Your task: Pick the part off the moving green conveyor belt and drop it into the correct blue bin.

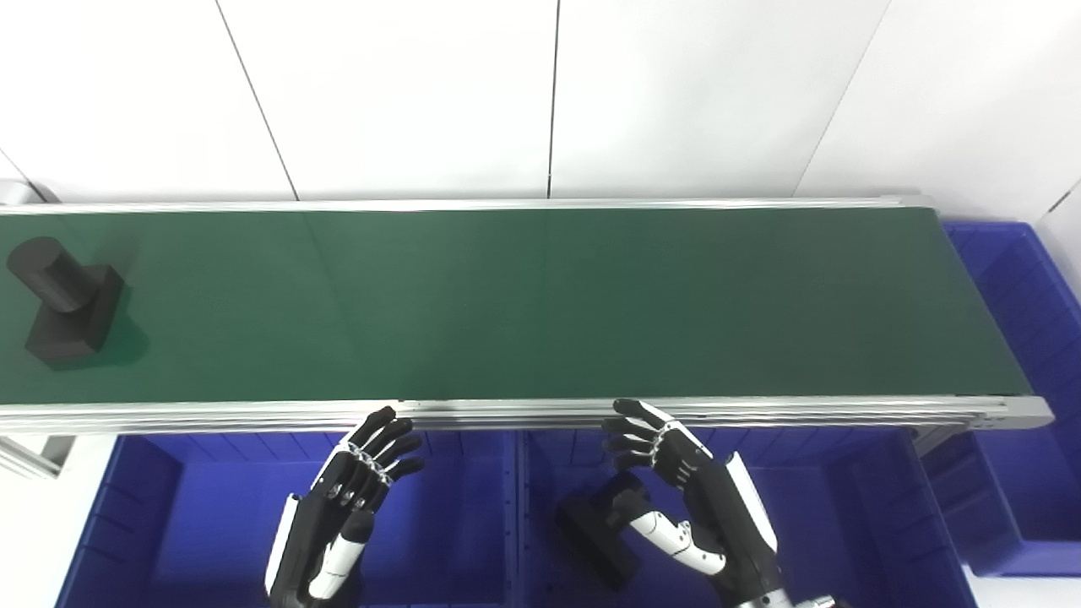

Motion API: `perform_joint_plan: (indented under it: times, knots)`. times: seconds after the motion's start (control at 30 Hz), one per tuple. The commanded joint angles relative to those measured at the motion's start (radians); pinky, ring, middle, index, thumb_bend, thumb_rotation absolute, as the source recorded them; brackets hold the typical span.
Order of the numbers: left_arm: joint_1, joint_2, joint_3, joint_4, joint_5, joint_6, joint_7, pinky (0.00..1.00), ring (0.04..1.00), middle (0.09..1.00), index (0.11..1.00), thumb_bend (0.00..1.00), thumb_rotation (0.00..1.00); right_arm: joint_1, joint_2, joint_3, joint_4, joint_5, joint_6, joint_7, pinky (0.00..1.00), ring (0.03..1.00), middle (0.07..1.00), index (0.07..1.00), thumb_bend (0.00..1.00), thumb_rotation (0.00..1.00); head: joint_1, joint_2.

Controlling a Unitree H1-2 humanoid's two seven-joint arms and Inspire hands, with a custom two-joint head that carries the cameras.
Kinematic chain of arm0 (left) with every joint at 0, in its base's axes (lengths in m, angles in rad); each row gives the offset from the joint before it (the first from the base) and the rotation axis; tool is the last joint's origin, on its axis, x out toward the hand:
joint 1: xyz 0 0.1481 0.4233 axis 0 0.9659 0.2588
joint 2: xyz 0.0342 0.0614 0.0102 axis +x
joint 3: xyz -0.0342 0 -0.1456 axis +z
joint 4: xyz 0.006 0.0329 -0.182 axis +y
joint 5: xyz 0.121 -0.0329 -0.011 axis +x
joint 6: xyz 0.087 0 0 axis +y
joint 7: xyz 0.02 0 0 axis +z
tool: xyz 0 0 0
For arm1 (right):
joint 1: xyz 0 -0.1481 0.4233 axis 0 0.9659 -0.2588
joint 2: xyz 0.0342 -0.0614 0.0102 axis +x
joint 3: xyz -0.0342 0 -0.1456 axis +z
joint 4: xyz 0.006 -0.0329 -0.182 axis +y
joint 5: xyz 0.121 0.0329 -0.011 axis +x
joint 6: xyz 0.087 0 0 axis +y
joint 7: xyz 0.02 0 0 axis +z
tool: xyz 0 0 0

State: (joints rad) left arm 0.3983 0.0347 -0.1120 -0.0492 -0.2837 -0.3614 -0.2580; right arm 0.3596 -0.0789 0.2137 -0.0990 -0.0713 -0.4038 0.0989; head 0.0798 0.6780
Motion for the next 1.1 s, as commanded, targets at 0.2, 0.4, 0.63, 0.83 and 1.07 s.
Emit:
perform_joint_plan:
  times: [0.2, 0.4, 0.63, 0.83, 1.07]
  knots:
    - [-0.005, 0.003, -0.001, -0.005, -0.009, -0.032, -0.017, 0.73, 0.787, 0.816, 0.837, 0.81, 0.63, -0.008, 0.005, -0.003, -0.009, 0.011, -0.064, -0.006, 0.64, 0.715, 0.765, 0.830, 0.51, 0.52, 0.006, -0.005]
    - [-0.007, 0.000, -0.003, 0.001, -0.008, -0.036, -0.018, 0.73, 0.786, 0.815, 0.831, 0.81, 0.63, -0.008, 0.001, -0.004, -0.007, 0.014, -0.065, -0.006, 0.64, 0.714, 0.765, 0.834, 0.51, 0.52, 0.030, -0.012]
    - [-0.007, -0.003, -0.009, 0.007, 0.001, -0.045, -0.017, 0.73, 0.784, 0.814, 0.833, 0.81, 0.63, -0.009, -0.006, -0.006, -0.001, 0.022, -0.066, -0.005, 0.64, 0.716, 0.767, 0.838, 0.50, 0.53, 0.063, -0.024]
    - [-0.007, -0.005, -0.017, 0.017, 0.000, -0.054, -0.020, 0.73, 0.784, 0.821, 0.830, 0.80, 0.64, -0.006, -0.017, -0.010, 0.002, 0.025, -0.066, -0.005, 0.64, 0.719, 0.772, 0.843, 0.48, 0.52, 0.127, -0.056]
    - [-0.020, -0.008, -0.020, 0.043, 0.028, -0.072, -0.018, 0.71, 0.771, 0.819, 0.828, 0.81, 0.63, -0.016, -0.025, -0.016, 0.033, 0.040, -0.066, -0.002, 0.64, 0.725, 0.776, 0.852, 0.45, 0.53, 0.211, -0.118]
